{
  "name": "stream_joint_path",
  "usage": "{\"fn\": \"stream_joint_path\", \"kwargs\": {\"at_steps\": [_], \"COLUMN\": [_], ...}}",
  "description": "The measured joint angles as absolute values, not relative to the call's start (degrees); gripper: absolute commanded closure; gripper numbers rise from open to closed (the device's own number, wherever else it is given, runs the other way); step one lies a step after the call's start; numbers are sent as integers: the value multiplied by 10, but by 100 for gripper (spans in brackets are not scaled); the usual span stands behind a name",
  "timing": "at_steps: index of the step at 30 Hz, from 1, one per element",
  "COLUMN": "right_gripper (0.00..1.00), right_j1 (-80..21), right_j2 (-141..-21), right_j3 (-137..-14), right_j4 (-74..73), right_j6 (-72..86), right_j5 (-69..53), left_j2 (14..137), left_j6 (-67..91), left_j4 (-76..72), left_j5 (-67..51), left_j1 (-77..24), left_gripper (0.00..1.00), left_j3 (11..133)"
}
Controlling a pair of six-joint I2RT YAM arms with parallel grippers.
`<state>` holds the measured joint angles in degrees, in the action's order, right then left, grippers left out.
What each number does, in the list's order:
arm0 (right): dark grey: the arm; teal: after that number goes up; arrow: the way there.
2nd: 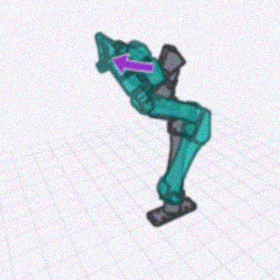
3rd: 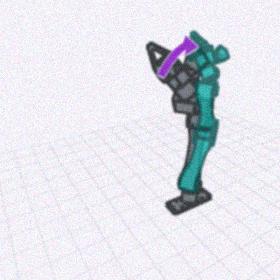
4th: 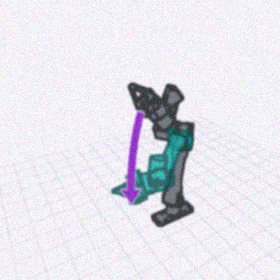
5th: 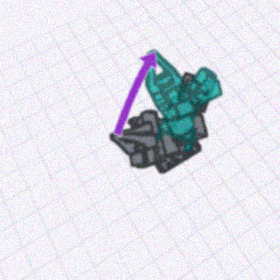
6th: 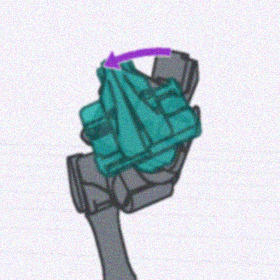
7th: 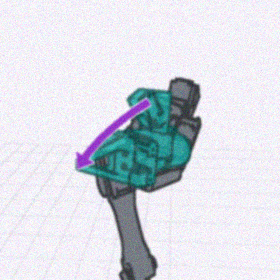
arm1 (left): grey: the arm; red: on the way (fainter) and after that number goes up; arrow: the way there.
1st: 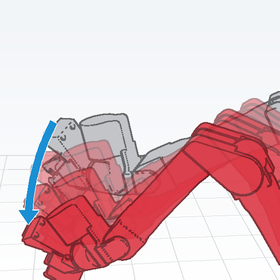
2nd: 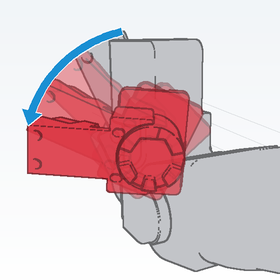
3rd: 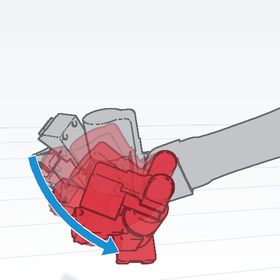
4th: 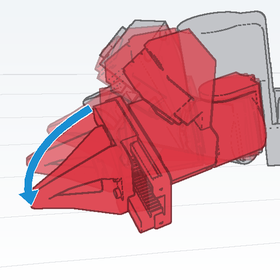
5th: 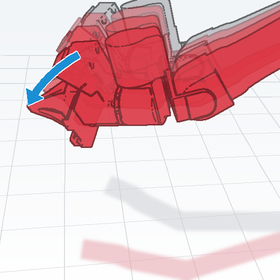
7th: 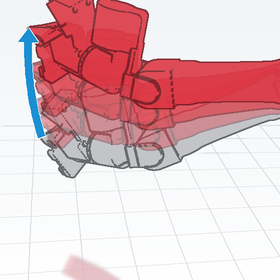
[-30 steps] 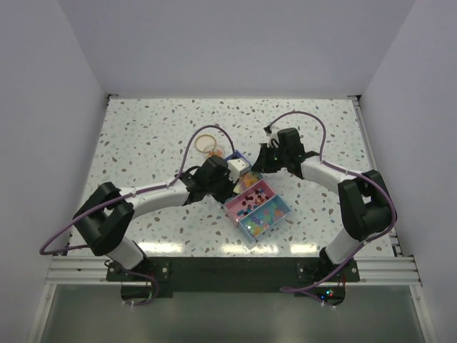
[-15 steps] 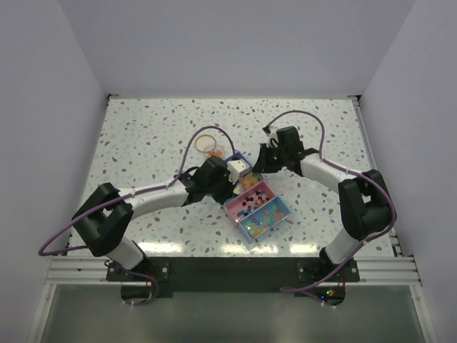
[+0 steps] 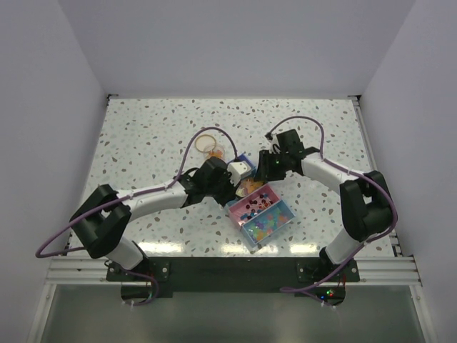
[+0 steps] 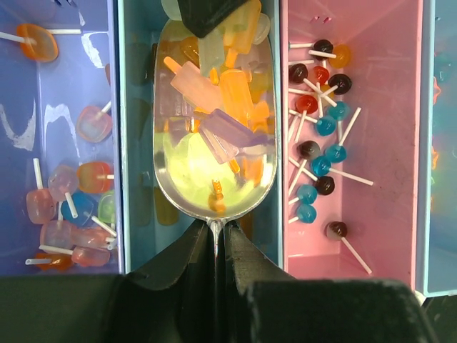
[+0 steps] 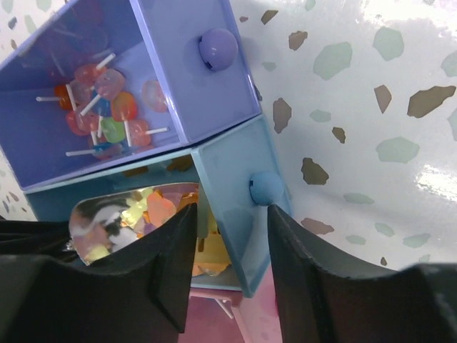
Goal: Pack the candies
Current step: Scoop the fake candies from the storage box.
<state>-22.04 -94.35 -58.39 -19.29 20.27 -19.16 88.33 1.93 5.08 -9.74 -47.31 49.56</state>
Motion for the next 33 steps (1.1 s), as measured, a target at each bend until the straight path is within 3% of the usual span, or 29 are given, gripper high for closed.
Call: {"fn": "stream_joint_path", "kwargs": {"at_steps": [6, 17, 33], "right_gripper": [40, 28, 27], "right_j1": [-220, -220, -220], "right_j2": [-939, -903, -902], "right_j3": [-597, -641, -648], "right_j4": [-228, -262, -293], "right_j6": [204, 203, 182], "right_j5": [-192, -192, -185], "left_j2": [877, 863, 817], "left_j6": [17, 12, -13], "left_j4": [45, 41, 40], "left_j5": [-98, -98, -98], "left_j1": [-473, -473, -474], "left_gripper": [100, 100, 100], "left_j3": [489, 483, 451]}}
